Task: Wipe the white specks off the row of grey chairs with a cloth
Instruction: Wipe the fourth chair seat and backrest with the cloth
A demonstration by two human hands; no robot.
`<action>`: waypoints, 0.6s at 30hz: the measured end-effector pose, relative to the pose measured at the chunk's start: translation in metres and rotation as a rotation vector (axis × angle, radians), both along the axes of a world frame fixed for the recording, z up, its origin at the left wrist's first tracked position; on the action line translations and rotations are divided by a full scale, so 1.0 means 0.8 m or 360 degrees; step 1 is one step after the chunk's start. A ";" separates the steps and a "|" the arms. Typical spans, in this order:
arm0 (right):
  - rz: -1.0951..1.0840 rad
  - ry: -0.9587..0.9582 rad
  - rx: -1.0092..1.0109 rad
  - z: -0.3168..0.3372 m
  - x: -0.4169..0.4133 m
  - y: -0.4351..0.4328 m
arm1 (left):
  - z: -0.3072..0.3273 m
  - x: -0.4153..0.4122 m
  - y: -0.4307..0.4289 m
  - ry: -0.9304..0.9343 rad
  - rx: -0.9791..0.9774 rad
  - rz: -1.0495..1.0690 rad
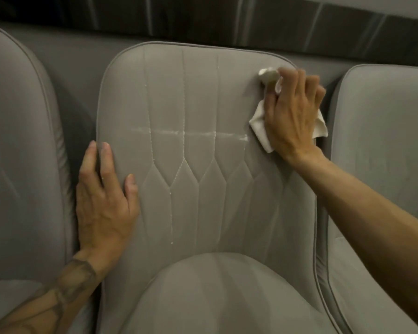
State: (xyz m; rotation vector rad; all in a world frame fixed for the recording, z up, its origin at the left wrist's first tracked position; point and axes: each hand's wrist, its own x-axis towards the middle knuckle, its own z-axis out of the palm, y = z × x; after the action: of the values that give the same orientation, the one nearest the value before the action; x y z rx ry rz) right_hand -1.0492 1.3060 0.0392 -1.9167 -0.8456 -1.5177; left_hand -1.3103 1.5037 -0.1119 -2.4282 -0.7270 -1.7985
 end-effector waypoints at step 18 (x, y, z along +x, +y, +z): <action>0.0126 0.0014 -0.0214 0.014 0.013 -0.012 | 0.001 0.000 -0.002 -0.0014 -0.0003 -0.0019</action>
State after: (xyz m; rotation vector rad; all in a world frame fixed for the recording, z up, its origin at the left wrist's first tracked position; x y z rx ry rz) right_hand -1.0387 1.2963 0.0508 -1.9586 -1.0308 -1.4369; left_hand -1.3103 1.5023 -0.1112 -2.4322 -0.7167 -1.8150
